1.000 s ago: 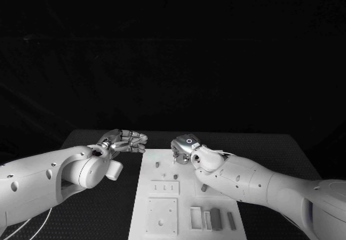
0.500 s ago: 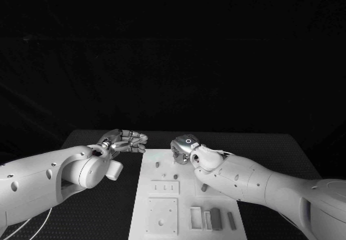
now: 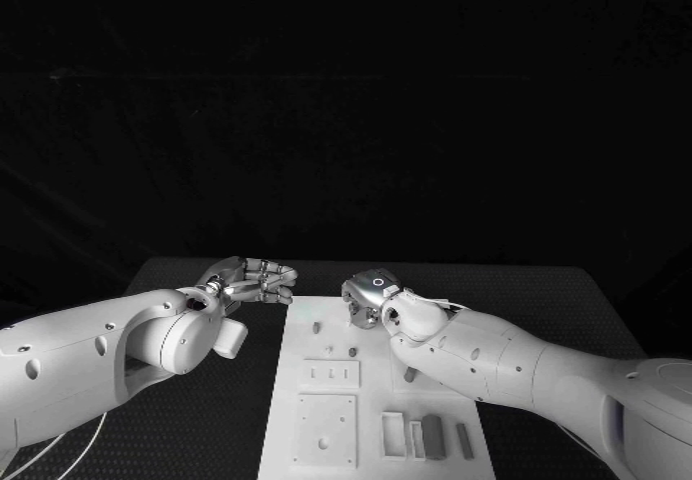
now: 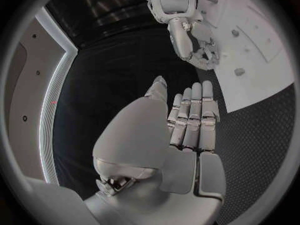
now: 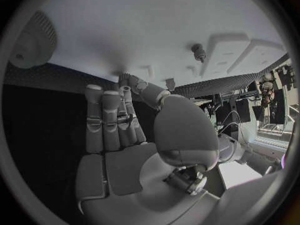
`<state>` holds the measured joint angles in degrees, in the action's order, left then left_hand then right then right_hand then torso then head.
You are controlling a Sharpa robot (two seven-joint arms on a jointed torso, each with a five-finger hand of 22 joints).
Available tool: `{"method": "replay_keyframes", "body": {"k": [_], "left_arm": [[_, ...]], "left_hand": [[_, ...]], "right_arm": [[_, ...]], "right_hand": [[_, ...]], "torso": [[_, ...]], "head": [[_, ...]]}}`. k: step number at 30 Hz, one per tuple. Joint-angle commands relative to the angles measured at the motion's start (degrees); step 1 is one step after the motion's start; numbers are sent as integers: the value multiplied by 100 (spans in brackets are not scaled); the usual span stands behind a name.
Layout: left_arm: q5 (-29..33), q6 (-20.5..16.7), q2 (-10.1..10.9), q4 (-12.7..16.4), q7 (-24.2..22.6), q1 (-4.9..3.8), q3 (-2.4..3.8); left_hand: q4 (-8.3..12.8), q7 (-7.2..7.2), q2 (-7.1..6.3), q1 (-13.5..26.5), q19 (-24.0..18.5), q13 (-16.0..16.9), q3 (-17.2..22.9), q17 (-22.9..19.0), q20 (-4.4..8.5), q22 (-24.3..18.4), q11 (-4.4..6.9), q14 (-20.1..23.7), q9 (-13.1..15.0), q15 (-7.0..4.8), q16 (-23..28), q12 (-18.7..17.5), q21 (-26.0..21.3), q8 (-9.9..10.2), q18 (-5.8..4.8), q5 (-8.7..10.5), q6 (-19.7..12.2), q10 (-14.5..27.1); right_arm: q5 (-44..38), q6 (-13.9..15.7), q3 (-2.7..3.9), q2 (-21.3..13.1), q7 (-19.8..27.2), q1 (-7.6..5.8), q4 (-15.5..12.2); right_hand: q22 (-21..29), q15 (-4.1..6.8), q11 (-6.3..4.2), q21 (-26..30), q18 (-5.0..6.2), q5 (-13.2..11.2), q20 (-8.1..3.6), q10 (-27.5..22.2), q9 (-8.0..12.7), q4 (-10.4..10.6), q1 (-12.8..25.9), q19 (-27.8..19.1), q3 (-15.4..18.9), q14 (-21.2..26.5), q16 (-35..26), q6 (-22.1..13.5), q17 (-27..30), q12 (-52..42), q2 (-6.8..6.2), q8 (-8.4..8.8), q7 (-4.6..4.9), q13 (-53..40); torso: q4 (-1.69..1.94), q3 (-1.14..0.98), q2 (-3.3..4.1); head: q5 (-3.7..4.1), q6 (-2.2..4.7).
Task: Assemble the parts on the task board
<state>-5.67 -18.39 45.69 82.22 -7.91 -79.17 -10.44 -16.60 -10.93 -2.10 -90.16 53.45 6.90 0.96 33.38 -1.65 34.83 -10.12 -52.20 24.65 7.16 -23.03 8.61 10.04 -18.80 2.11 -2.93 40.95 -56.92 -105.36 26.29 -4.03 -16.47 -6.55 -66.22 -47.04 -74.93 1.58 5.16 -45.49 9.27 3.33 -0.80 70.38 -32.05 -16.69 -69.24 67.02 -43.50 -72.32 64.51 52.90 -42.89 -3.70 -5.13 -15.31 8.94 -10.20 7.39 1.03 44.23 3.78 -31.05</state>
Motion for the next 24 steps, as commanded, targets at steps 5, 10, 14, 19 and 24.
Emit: {"method": "replay_keyframes", "body": {"k": [5,10,14,19,24], "left_arm": [[-20,78,12,23,-24,-16,4],[-20,76,27,26,-20,-16,4],[-20,61,56,23,-22,-16,5],[-20,41,71,-10,-34,-17,6],[-20,22,108,-51,-32,-17,6]], "left_hand": [[-5,-172,-35,7,39,-8,-39,9,16,-8,-4,-42,-8,4,28,-26,-40,31,108,-9,30,-17],[-5,-173,-36,8,39,-8,-40,11,16,-9,-5,-42,-9,4,31,-28,-41,32,107,-9,29,-16],[-5,-173,-38,9,38,-8,-41,13,16,-9,-6,-42,-10,4,33,-30,-42,33,107,-9,28,-15],[-4,-173,-40,7,38,-8,-41,14,16,-9,-6,-42,-11,4,35,-32,-43,33,107,-10,28,-15],[-2,-172,-43,5,38,-8,-41,16,17,-9,-6,-42,-11,4,38,-33,-44,34,108,-10,28,-15]], "right_arm": [[119,-202,-15,-48,24,18,-17],[198,-42,-15,-110,-24,16,-81],[333,209,-15,-202,-86,5,-199],[475,357,-14,-287,-56,-16,-297],[510,496,-3,-447,-46,-96,-551]], "right_hand": [[-124,-132,106,31,573,19,38,-323,96,-10,-179,-77,-88,39,-9,-230,26,7,73,133,102,-38],[-120,-200,177,23,573,18,52,-561,172,-2,-151,-81,-45,57,10,-394,43,20,-96,223,170,80],[-112,-280,260,32,573,12,87,-794,218,36,64,-83,99,93,14,-487,60,23,-358,263,118,189],[-99,-310,292,45,573,15,94,-895,249,103,269,-51,221,103,42,-572,70,-2,-500,286,39,263],[-94,-312,295,54,573,17,87,-906,255,165,345,-30,248,104,58,-573,78,-13,-553,272,38,294]], "torso": [[-4,3,-5],[-7,1,-3],[-19,-3,-5],[-19,-9,-2],[-15,-22,-7]], "head": [[3,11],[3,21],[3,38],[-6,46],[-25,56]]}}
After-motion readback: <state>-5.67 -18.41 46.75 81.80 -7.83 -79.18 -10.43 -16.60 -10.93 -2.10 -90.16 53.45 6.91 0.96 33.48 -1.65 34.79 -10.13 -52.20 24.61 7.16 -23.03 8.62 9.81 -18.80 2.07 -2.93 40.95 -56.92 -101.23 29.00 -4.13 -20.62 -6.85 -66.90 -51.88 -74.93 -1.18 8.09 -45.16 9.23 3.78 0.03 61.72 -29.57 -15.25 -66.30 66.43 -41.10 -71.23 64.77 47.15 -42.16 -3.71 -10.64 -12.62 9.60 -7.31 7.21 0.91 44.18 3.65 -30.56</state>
